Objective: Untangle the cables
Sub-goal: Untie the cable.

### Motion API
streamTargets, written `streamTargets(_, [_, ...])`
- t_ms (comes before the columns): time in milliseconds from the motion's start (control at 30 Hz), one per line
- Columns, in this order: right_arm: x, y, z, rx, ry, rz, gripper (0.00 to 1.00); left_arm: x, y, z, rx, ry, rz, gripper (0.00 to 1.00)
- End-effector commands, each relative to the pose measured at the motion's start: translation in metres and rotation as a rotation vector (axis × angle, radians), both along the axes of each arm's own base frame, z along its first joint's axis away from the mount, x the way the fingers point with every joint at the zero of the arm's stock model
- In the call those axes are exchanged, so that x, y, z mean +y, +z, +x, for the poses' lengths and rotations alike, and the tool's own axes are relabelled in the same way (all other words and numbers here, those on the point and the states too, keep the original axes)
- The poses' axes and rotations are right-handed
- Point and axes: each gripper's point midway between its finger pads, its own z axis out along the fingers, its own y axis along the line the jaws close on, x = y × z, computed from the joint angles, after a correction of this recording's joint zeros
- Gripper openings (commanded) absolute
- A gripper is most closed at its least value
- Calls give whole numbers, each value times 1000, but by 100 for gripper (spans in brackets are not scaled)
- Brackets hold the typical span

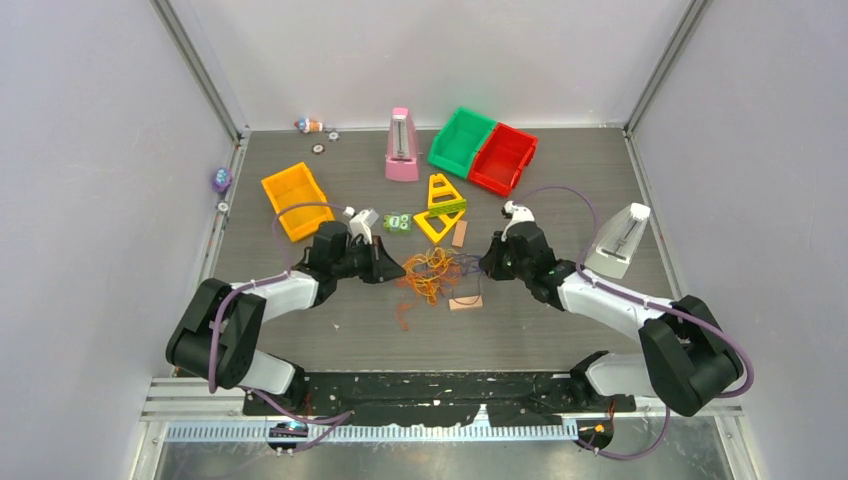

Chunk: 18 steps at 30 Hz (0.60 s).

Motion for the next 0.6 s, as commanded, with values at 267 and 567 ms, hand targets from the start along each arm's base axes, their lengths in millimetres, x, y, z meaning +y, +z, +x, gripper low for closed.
streamTargets(267, [45,52,-12,-145,361,133,76,-8,12,-1,-41,-58,-12,0])
streamTargets(567, [73,58,1,-123,439,145,81,-14,8,-2,-22,-86,-3,0])
